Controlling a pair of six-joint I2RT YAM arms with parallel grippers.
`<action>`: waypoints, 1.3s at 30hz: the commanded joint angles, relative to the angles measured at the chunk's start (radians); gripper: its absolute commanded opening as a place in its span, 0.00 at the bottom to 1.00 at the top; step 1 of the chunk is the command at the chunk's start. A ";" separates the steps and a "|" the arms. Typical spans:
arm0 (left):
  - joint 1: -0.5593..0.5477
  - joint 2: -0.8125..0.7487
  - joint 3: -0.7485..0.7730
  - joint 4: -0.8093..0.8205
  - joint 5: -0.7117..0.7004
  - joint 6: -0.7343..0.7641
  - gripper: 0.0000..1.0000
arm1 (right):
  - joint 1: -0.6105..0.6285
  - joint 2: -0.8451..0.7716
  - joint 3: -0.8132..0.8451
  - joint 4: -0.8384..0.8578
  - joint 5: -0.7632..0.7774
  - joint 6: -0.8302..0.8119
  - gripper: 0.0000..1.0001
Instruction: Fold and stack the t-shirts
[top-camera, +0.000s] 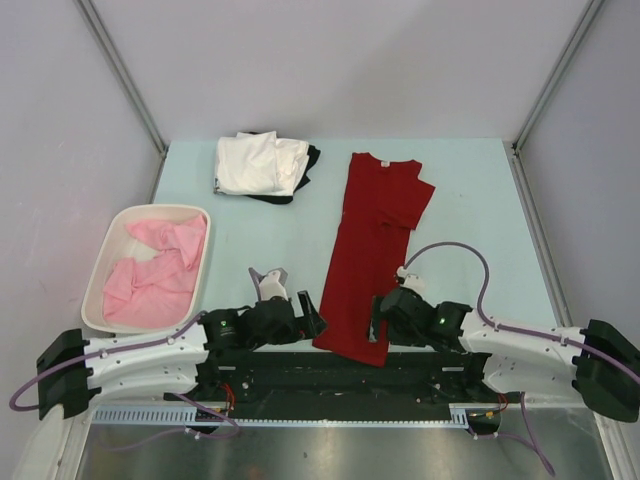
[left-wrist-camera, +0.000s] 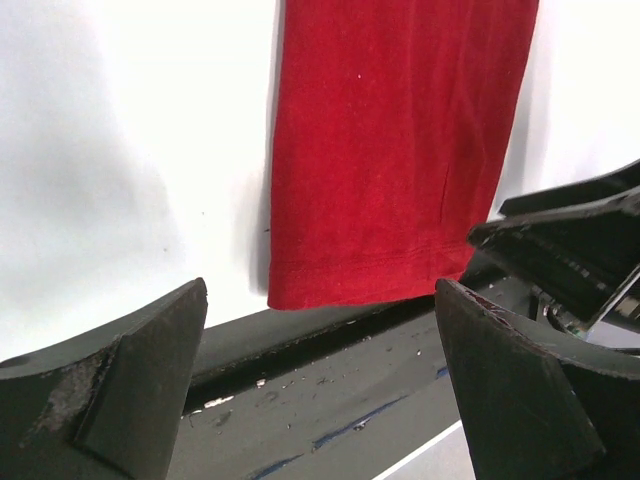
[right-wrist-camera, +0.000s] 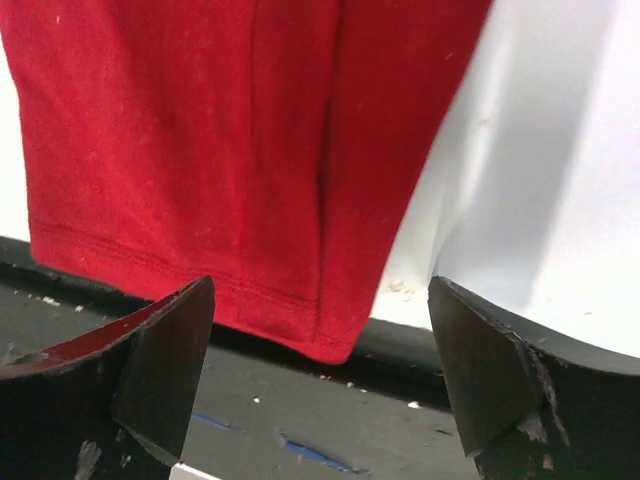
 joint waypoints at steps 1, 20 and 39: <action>0.029 -0.071 -0.030 -0.020 -0.025 -0.024 1.00 | 0.082 0.022 -0.028 0.085 0.045 0.160 0.88; 0.072 0.180 -0.075 0.246 0.094 0.056 0.99 | 0.202 -0.090 -0.148 0.010 0.102 0.339 0.54; 0.075 0.237 -0.133 0.421 0.174 0.097 0.66 | 0.309 -0.180 -0.192 -0.036 0.192 0.494 0.54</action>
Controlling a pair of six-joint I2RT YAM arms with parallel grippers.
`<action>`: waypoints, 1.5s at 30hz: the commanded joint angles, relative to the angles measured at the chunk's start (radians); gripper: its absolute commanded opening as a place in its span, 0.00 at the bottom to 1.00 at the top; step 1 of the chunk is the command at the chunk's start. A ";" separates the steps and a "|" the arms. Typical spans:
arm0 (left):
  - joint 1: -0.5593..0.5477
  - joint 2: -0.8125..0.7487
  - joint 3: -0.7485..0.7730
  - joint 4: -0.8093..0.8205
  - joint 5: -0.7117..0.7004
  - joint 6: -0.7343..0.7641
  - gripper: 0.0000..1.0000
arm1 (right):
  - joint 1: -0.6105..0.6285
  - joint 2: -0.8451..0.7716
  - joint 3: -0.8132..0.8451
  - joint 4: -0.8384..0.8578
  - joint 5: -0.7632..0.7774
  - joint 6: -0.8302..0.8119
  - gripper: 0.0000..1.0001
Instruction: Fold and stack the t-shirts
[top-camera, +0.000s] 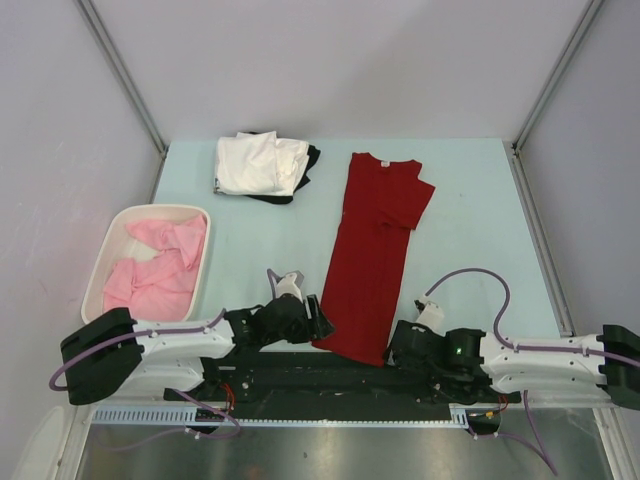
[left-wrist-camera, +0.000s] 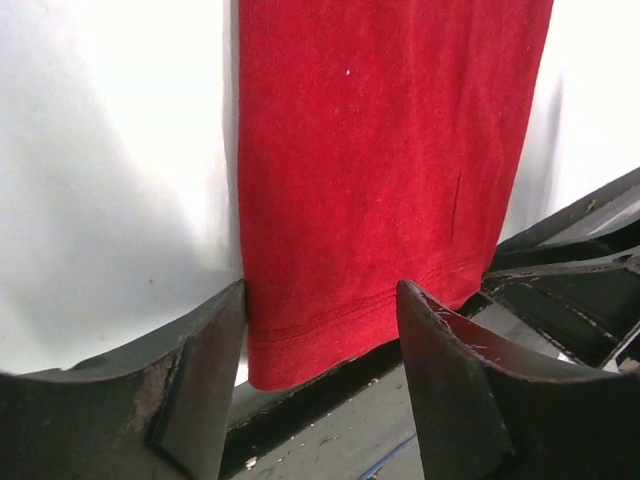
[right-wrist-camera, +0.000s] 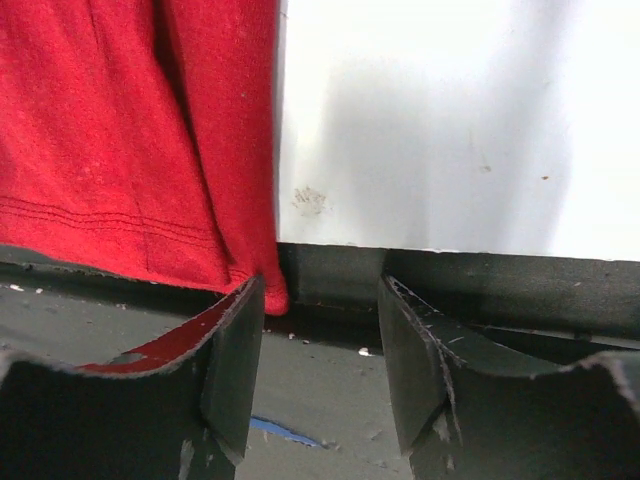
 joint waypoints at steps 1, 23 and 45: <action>0.004 -0.002 -0.041 0.030 0.029 0.024 0.64 | 0.031 0.020 0.001 0.031 0.082 0.067 0.56; 0.014 0.052 -0.086 0.143 0.093 0.020 0.10 | 0.160 -0.022 0.011 -0.009 0.203 0.213 0.60; 0.018 0.016 -0.112 0.137 0.086 0.014 0.10 | 0.163 0.115 0.010 0.189 0.277 0.178 0.57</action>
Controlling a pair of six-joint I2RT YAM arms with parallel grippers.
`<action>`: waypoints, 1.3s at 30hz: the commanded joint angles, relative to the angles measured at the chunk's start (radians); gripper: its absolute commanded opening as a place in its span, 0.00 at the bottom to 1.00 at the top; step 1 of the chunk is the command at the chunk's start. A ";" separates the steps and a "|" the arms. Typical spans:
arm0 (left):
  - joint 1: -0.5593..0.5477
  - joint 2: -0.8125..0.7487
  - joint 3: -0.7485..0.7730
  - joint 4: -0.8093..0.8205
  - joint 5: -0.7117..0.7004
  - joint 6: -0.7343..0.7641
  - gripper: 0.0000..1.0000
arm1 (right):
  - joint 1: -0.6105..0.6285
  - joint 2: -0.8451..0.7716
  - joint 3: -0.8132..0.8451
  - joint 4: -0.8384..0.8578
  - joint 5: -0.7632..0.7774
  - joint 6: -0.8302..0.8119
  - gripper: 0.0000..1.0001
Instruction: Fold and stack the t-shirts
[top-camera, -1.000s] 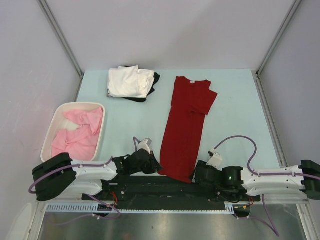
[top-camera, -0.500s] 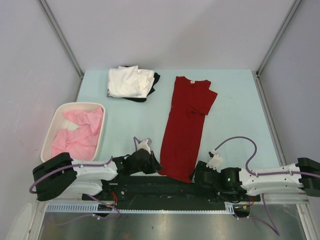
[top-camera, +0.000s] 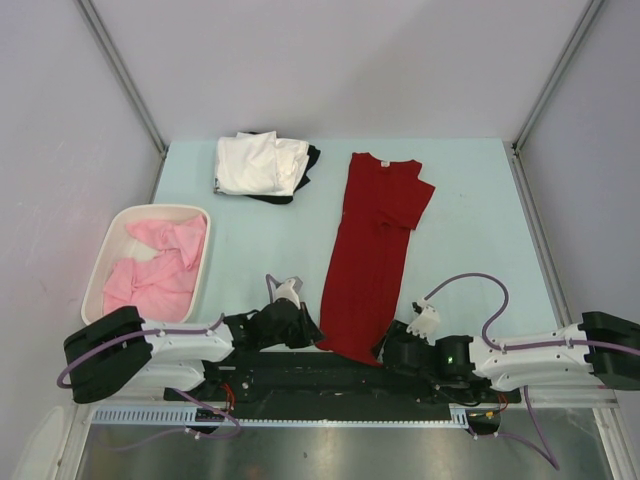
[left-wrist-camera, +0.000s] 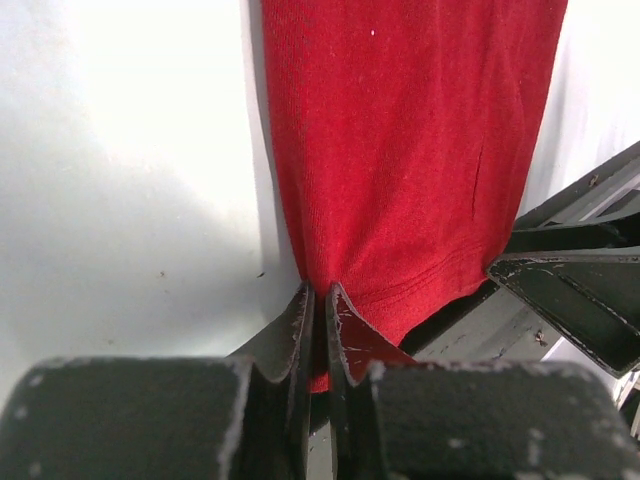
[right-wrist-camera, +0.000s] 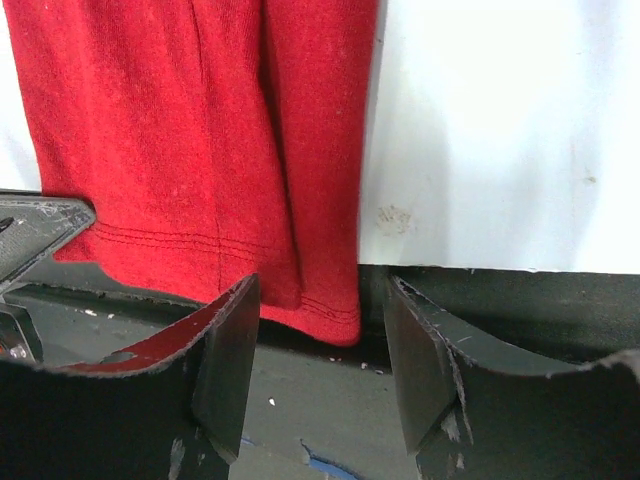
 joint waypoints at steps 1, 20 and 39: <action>0.003 -0.014 -0.019 -0.012 0.004 0.003 0.10 | 0.006 0.031 0.010 0.058 0.057 -0.005 0.56; 0.044 -0.026 0.137 -0.100 0.032 0.104 0.13 | 0.003 -0.060 0.091 -0.104 0.169 -0.028 0.00; 0.329 0.300 0.610 -0.118 0.219 0.250 0.13 | -0.777 -0.196 0.153 0.160 -0.096 -0.660 0.00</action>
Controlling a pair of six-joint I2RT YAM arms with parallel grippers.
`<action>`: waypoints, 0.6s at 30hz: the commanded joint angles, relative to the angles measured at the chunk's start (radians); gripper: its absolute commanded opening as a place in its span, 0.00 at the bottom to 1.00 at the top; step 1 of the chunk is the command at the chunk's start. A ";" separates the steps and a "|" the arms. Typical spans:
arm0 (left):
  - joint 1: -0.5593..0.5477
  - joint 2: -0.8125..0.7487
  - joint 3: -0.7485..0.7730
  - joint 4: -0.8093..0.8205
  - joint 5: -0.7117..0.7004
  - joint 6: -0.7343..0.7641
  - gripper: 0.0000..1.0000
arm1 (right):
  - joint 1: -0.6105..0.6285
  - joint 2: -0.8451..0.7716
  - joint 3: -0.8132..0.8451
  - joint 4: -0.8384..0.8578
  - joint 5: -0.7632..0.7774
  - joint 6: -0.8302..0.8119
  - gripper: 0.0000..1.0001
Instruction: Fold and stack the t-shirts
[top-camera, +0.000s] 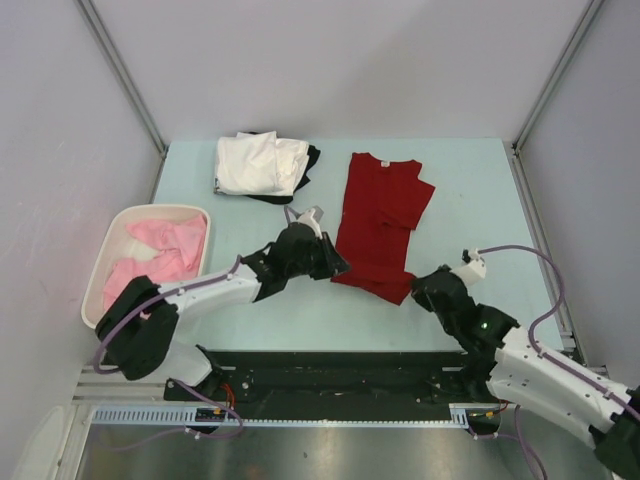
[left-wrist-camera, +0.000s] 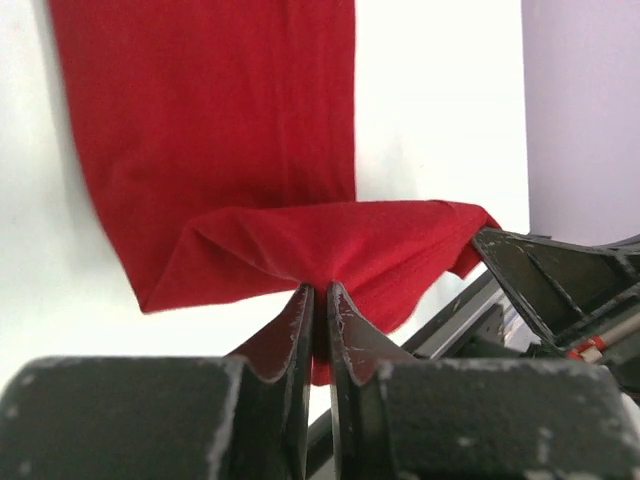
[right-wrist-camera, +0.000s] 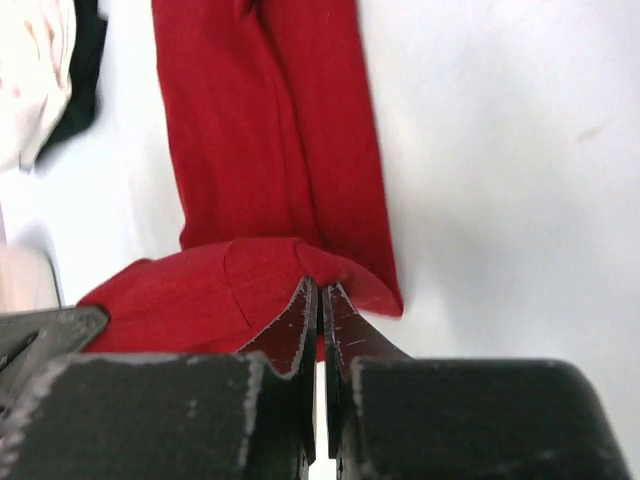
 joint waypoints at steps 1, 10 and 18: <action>0.069 0.106 0.153 0.019 0.077 0.050 0.13 | -0.279 0.095 0.041 0.245 -0.206 -0.234 0.00; 0.163 0.339 0.374 0.017 0.149 0.059 0.11 | -0.475 0.443 0.105 0.537 -0.441 -0.292 0.00; 0.241 0.428 0.449 0.005 0.192 0.068 0.11 | -0.521 0.606 0.185 0.631 -0.498 -0.297 0.00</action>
